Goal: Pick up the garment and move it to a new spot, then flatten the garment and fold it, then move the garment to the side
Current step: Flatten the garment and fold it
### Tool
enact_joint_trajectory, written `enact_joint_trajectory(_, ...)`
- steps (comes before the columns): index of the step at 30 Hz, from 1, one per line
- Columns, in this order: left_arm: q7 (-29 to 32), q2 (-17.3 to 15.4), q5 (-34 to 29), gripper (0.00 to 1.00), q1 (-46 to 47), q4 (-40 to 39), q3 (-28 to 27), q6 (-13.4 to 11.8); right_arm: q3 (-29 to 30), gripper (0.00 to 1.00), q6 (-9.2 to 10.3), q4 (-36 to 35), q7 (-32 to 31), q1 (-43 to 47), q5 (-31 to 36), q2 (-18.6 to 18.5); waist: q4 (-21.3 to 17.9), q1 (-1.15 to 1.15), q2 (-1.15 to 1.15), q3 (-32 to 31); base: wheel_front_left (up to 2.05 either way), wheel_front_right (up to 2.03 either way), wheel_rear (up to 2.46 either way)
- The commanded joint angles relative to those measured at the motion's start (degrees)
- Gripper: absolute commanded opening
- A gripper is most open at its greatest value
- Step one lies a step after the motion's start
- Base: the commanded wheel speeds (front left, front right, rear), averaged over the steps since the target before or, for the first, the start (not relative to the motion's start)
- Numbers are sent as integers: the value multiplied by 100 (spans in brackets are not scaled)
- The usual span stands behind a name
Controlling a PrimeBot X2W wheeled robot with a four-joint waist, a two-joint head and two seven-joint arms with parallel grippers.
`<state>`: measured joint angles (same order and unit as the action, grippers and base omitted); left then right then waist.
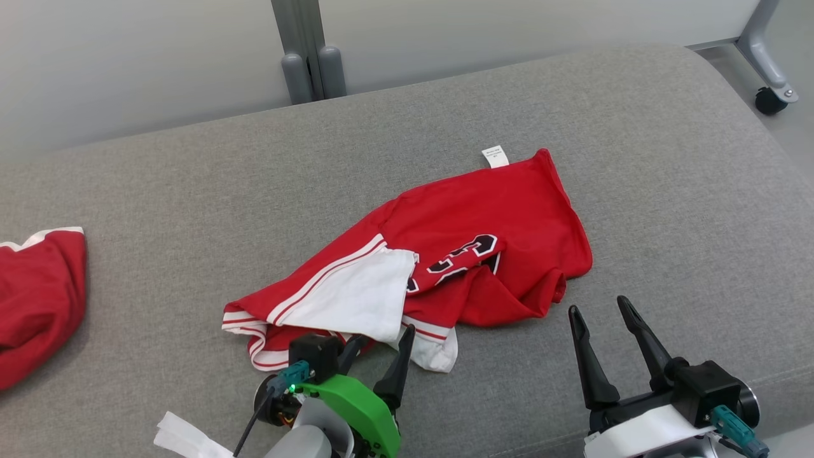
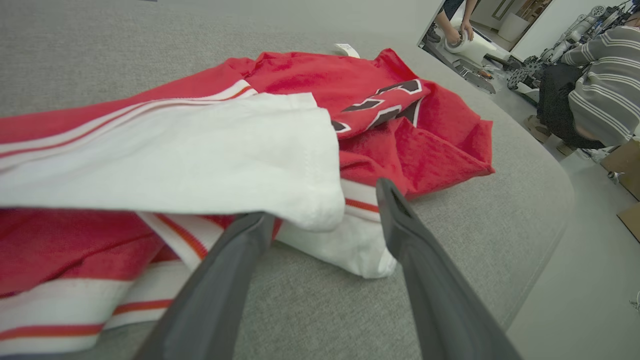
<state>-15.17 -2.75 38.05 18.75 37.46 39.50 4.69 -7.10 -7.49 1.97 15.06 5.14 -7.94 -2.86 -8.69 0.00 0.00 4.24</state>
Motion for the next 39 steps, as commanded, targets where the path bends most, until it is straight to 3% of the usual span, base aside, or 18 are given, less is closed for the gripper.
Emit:
enact_joint_trajectory(1, 4, -25, -59, 93, -60, -27, -13, -14, -14, 100, -2, -8, 17, 7, 21, -6, -7, 0, 0, 1, 0, 0, 0)
enact_joint_trajectory(3, 4, -26, -90, 26, -71, -57, -8, -6, -21, 100, -2, -2, 17, 6, 30, -5, -14, 0, 0, 3, 0, 0, 0)
enact_joint_trajectory(4, 4, -26, -106, 0, -74, -52, 18, 7, -23, 100, -2, 1, 17, 5, 40, -5, -17, 0, 0, 3, 0, 0, 0)
enact_joint_trajectory(9, 4, -24, -68, 0, -65, -70, 147, 87, 34, 100, -2, -8, 17, 45, 52, -6, 45, 0, 0, -20, 0, 0, 0)
enact_joint_trajectory(20, 4, -25, -557, 0, -369, -556, -465, 170, 75, 100, -2, -4, 17, 67, 19, -6, 383, 0, 0, -177, 0, 0, 0)
enact_joint_trajectory(27, 4, -63, -1125, 0, -636, -991, -998, 185, 282, 100, -2, 194, 17, -439, -11, -20, 587, 0, 0, -42, 0, 0, 0)
enact_joint_trajectory(32, 4, -110, -1315, 0, -652, -1199, -1258, 220, 329, 100, -1, 1180, 17, -1339, -15, -393, 769, 0, 0, 176, 0, 0, 0)
enact_joint_trajectory(36, 4, -115, -1420, 0, -569, -1281, -1409, 239, 496, 100, -1, 2549, -4, -2414, -109, -658, 911, 0, 0, 316, 0, 0, 0)
enact_joint_trajectory(39, 4, -109, -1485, 0, -516, -1358, -1495, 244, 485, 100, 0, 3596, -589, -3370, -53, -843, 990, 0, 0, 440, 0, 0, 0)
